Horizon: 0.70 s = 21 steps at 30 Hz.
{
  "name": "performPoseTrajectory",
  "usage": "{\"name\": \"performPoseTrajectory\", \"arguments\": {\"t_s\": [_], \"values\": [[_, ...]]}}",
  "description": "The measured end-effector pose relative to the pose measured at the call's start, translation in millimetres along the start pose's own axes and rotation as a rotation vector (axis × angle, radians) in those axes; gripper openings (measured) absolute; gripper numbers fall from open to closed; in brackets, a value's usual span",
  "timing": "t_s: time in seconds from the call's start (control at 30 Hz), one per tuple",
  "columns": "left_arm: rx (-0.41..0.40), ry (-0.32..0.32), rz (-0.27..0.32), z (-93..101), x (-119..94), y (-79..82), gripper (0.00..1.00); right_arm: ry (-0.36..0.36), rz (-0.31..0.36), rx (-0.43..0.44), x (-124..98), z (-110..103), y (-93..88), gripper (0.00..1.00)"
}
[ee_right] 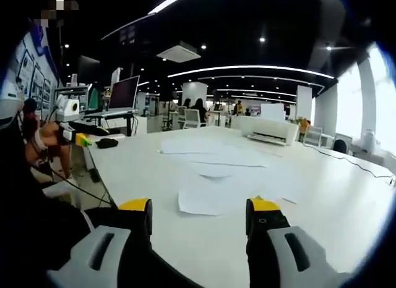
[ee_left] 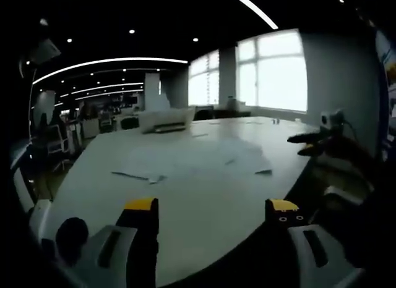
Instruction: Organize the stack of printing papers by aligning and flattening the scattered papers on the table
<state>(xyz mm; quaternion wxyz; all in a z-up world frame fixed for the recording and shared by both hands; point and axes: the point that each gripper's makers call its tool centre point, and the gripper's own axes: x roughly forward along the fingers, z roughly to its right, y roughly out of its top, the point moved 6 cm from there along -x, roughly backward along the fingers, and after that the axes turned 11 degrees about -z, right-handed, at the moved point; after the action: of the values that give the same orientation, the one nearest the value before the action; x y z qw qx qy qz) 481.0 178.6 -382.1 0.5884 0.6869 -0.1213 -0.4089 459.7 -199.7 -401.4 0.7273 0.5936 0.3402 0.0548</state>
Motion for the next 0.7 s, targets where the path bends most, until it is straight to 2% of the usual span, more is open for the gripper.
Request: {"name": "performPoseTrajectory", "arguments": {"t_s": [0.7], "values": [[0.015,-0.021,-0.01,5.9,6,-1.7,0.73,0.006,-0.027,-0.005,13,-3,-9.0,0.56]]}}
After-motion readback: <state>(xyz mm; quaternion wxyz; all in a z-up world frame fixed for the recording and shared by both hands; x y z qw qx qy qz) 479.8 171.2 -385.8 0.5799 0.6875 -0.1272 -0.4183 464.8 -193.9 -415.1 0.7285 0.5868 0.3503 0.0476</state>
